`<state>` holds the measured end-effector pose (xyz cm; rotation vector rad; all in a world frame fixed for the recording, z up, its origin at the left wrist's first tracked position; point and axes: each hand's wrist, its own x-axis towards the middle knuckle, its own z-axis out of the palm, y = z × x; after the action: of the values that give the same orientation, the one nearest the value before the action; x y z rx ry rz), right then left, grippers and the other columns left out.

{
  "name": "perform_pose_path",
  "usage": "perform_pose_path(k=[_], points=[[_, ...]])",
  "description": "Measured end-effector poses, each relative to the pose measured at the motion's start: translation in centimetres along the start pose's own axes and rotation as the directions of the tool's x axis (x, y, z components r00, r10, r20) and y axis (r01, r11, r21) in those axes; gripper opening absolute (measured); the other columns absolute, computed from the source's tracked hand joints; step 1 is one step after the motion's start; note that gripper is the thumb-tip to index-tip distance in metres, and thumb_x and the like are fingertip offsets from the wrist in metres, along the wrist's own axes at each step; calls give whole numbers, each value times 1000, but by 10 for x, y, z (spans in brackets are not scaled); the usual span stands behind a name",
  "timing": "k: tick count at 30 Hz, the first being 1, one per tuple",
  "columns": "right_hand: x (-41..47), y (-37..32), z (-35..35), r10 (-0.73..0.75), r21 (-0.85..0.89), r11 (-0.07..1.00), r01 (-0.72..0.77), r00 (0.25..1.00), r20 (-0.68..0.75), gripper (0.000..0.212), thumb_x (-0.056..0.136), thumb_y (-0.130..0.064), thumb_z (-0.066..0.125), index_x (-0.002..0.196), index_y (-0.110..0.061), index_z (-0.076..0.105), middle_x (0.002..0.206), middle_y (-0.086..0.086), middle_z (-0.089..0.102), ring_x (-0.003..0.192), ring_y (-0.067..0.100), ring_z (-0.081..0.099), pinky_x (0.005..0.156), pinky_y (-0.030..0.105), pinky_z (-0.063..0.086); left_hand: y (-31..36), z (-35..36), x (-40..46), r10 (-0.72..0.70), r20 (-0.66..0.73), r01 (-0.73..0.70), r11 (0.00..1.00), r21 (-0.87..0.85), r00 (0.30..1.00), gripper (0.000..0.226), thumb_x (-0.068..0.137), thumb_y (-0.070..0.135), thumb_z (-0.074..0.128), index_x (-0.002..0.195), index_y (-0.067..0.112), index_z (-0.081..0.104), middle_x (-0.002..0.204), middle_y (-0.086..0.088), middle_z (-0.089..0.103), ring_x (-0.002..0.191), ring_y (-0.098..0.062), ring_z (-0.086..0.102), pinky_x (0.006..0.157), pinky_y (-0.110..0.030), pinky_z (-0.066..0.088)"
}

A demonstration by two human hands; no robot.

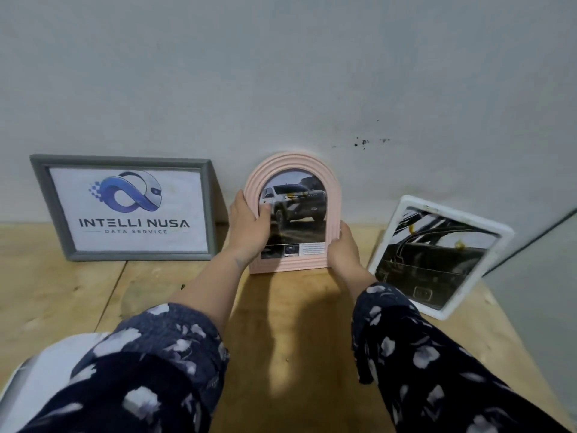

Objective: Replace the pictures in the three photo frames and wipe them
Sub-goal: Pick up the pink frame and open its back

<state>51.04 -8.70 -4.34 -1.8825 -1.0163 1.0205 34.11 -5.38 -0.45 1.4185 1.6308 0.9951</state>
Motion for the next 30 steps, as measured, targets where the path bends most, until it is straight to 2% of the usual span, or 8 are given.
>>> perform_pose_path(k=[7, 11, 15, 18, 22, 25, 27, 30], points=[[-18, -6, -24, -169, -65, 984, 164, 983, -70, 28, 103, -23, 34, 127, -25, 46, 117, 3, 61, 97, 23, 60, 84, 42, 53, 6, -2, -22, -131, -118, 118, 987, -108, 984, 73, 97, 51, 41, 154, 20, 7, 160, -4, 13, 146, -26, 16, 118, -46, 17], [-35, -19, -40, -290, -96, 954, 285, 956, -47, 29, 103, -17, 34, 129, -19, 46, 116, 1, 56, 101, 19, 57, 78, 30, 45, 4, -15, -43, -186, -92, 161, 960, -228, 978, 73, 98, 54, 32, 154, 21, -2, 161, -5, 12, 145, -29, 19, 117, -48, 20], [-61, -34, -54, -442, -175, 887, 428, 895, -50, 29, 102, -12, 37, 128, -14, 49, 114, -4, 51, 98, 9, 50, 81, 21, 38, 9, -34, -62, -160, -90, 141, 972, -187, 983, 75, 96, 62, 23, 153, 22, -4, 160, -7, 15, 144, -30, 23, 117, -47, 21], [-97, -30, -63, -564, -287, 802, 523, 823, -75, 29, 100, -10, 40, 127, -14, 52, 118, -2, 52, 101, 10, 49, 87, 22, 39, 12, -52, -88, -64, -119, 46, 987, -152, 991, 79, 89, 72, 21, 153, 27, 6, 158, -4, 23, 140, -30, 31, 112, -53, 31], [-142, -8, -62, -690, -428, 667, 609, 722, -48, 31, 97, -4, 43, 123, -12, 57, 115, 4, 56, 107, 22, 51, 94, 36, 42, 5, -64, -135, 59, -77, -63, 997, -44, 995, 60, 100, 53, 15, 140, 14, 37, 136, -10, 47, 128, -28, 44, 110, -43, 34], [-174, 13, -55, -743, -522, 584, 622, 669, -35, 32, 94, -1, 46, 120, -12, 59, 109, 5, 58, 100, 25, 51, 91, 35, 39, -10, -69, -170, -24, -21, 24, 1000, -16, 999, 64, 100, 54, 11, 145, 13, 32, 146, -8, 40, 135, -24, 36, 108, -32, 25], [-195, 31, -50, -770, -577, 520, 630, 638, 3, 34, 91, 4, 50, 118, -14, 61, 106, 5, 58, 97, 25, 51, 90, 33, 37, -26, -70, -187, -108, -27, 107, 994, -7, 994, 71, 98, 59, 9, 147, 12, 30, 151, -9, 35, 139, -26, 31, 111, -37, 22], [-225, 58, -44, -776, -650, 434, 624, 625, 81, 36, 88, 2, 58, 117, -18, 61, 107, 0, 59, 100, 22, 51, 94, 35, 39, -50, -73, -207, -239, -41, 240, 971, 20, 970, 83, 93, 68, 9, 140, 8, 41, 144, -14, 44, 133, -33, 38, 110, -45, 28]])
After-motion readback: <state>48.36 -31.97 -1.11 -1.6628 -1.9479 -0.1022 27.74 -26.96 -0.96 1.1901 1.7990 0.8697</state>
